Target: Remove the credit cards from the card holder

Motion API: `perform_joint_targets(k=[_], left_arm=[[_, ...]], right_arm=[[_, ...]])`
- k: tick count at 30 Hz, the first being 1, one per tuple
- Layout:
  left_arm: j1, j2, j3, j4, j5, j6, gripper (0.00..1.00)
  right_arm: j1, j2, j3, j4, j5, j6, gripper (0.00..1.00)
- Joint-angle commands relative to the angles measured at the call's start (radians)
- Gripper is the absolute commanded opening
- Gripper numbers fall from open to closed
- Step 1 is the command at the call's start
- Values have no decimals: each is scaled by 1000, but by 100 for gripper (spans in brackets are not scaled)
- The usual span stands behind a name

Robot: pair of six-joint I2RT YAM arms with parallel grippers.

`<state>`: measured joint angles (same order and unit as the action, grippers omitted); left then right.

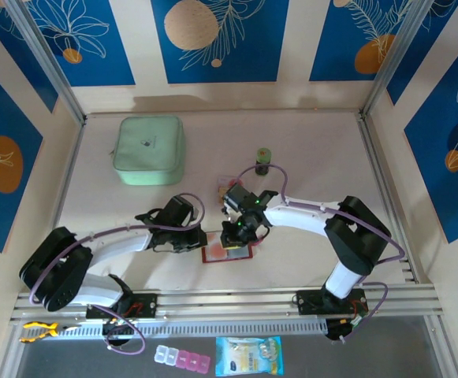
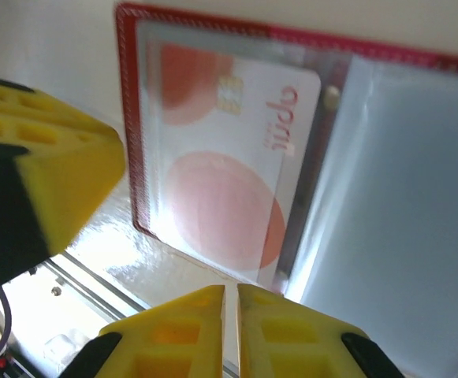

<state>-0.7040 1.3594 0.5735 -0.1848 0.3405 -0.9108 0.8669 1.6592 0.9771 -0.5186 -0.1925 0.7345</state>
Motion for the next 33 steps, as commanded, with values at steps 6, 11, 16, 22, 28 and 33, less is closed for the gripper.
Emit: perform_joint_targets(k=[6, 11, 16, 22, 28, 33], left_arm=[[5, 37, -30, 33, 26, -7, 12], [5, 38, -31, 30, 25, -8, 12], [5, 27, -19, 14, 22, -5, 12], [6, -7, 8, -17, 26, 6, 11], [-10, 11, 33, 9, 55, -6, 11], [-30, 48, 36, 33, 58, -11, 11]], right_arm=[[-3, 45, -40, -61, 53, 6, 14], [7, 48, -9, -130, 127, -10, 14], [17, 30, 25, -142, 126, -13, 15], [10, 5, 34, -61, 45, 14, 18], [-9, 23, 29, 31, -36, 48, 21], [-26, 36, 25, 62, -55, 62, 23]])
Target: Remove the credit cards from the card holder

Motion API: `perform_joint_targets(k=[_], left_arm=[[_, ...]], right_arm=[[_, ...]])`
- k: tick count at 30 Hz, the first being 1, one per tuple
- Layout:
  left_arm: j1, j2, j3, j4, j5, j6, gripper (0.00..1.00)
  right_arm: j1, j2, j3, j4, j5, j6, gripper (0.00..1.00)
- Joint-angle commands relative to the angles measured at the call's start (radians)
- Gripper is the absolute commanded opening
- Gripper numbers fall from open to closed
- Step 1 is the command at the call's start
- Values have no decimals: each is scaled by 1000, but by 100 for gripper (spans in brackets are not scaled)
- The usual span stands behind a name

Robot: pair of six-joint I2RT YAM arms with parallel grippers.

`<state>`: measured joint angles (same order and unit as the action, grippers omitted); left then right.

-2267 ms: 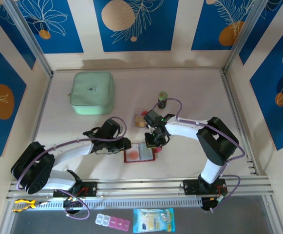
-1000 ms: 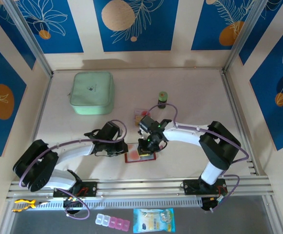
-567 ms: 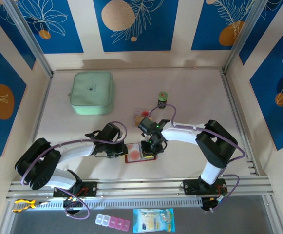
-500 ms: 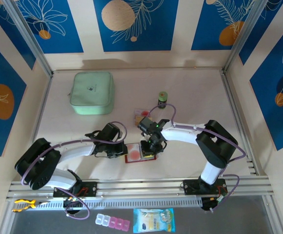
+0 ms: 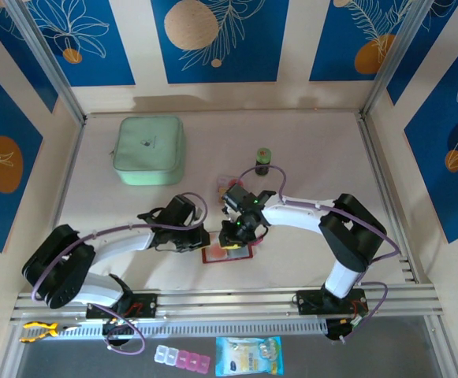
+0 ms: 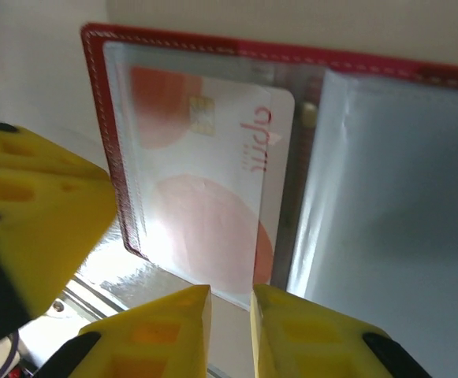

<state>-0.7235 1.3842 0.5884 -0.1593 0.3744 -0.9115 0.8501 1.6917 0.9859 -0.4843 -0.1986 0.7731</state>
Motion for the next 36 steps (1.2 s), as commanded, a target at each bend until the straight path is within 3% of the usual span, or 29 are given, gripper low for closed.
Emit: perform_joint_targets(k=[1, 36], left_arm=[[-11, 29, 17, 11, 24, -10, 10], [-11, 74, 7, -43, -19, 31, 7]], right_arm=[[-13, 6, 12, 34, -51, 25, 24], [-66, 81, -44, 116, -118, 37, 24]])
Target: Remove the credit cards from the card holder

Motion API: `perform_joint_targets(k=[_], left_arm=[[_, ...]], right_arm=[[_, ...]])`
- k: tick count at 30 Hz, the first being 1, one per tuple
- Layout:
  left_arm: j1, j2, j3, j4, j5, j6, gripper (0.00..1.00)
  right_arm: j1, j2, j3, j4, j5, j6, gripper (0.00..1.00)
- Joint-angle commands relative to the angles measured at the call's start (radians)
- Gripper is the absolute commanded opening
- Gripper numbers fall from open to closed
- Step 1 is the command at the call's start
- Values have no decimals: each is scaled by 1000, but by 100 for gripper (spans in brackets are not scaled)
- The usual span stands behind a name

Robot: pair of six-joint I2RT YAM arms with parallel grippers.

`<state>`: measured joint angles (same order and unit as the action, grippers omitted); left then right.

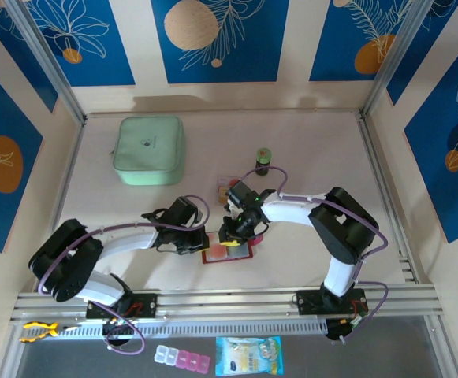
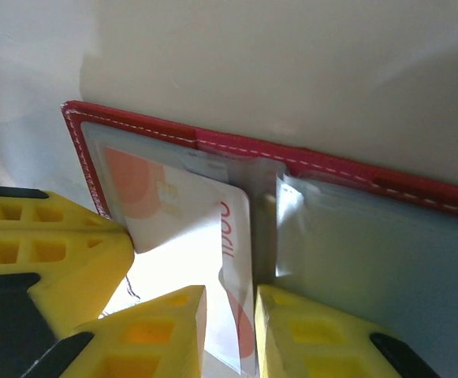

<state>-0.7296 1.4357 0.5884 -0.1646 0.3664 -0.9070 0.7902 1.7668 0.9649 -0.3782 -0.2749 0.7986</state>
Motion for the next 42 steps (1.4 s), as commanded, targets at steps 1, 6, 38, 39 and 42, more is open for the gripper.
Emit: perform_joint_targets(k=[1, 6, 38, 39, 42], left_arm=[[-5, 23, 6, -38, -12, 26, 7], [-5, 27, 8, -38, -11, 27, 7], [-5, 23, 9, -57, -18, 33, 6], [-5, 22, 9, -59, -19, 33, 6], [-4, 16, 8, -62, -21, 33, 6]], right_arm=[[-6, 2, -26, 18, -48, 15, 24], [-15, -28, -50, 60, -80, 34, 20], [-86, -128, -158, 118, -121, 31, 2], [-91, -136, -159, 105, -117, 23, 2], [-107, -156, -163, 71, -105, 2, 2]])
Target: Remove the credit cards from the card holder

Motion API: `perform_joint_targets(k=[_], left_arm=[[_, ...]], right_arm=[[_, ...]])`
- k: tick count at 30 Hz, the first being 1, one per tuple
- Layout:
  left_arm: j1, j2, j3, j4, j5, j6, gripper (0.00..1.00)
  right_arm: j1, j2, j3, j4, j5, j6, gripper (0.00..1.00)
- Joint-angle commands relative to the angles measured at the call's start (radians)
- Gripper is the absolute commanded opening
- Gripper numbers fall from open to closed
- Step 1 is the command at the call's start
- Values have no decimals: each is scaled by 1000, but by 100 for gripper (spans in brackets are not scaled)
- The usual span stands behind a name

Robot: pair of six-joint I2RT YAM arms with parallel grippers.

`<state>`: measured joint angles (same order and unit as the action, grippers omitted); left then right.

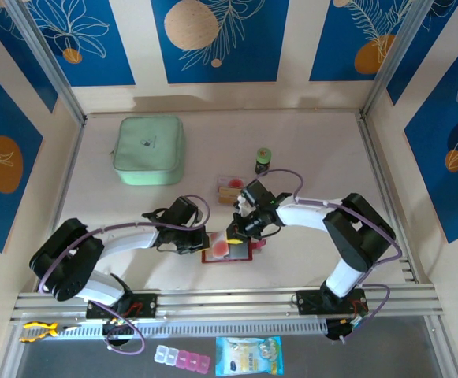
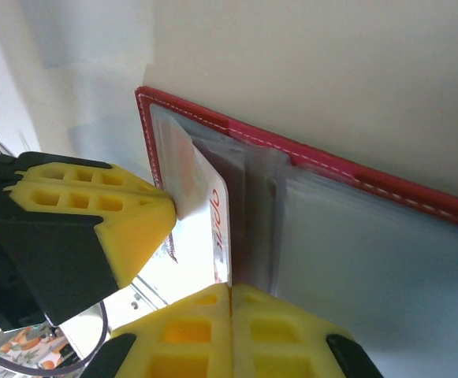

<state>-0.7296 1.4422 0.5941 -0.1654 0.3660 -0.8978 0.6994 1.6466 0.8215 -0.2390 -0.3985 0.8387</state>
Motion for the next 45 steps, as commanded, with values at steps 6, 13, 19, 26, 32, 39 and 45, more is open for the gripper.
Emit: perform_joint_targets(k=[6, 13, 19, 26, 32, 39, 45], left_arm=[[-5, 3, 4, -68, -22, 24, 6], [-5, -3, 15, -80, -23, 27, 6], [-5, -11, 17, -85, -23, 25, 7], [-4, -32, 7, -87, -24, 17, 7], [-5, -56, -5, -94, -26, 10, 7], [-5, -68, -26, -73, -19, -10, 8], [-6, -72, -41, -58, -16, -20, 8]], right_arm=[[-32, -76, 0, -165, 67, -88, 1], [-31, -124, 29, -275, 140, -122, 1], [-11, -136, 53, -306, 166, -121, 1], [50, -100, 107, -350, 243, -105, 2], [94, -61, 158, -404, 303, -98, 2], [121, -45, 177, -399, 299, -76, 3], [126, -47, 174, -361, 258, -47, 12]])
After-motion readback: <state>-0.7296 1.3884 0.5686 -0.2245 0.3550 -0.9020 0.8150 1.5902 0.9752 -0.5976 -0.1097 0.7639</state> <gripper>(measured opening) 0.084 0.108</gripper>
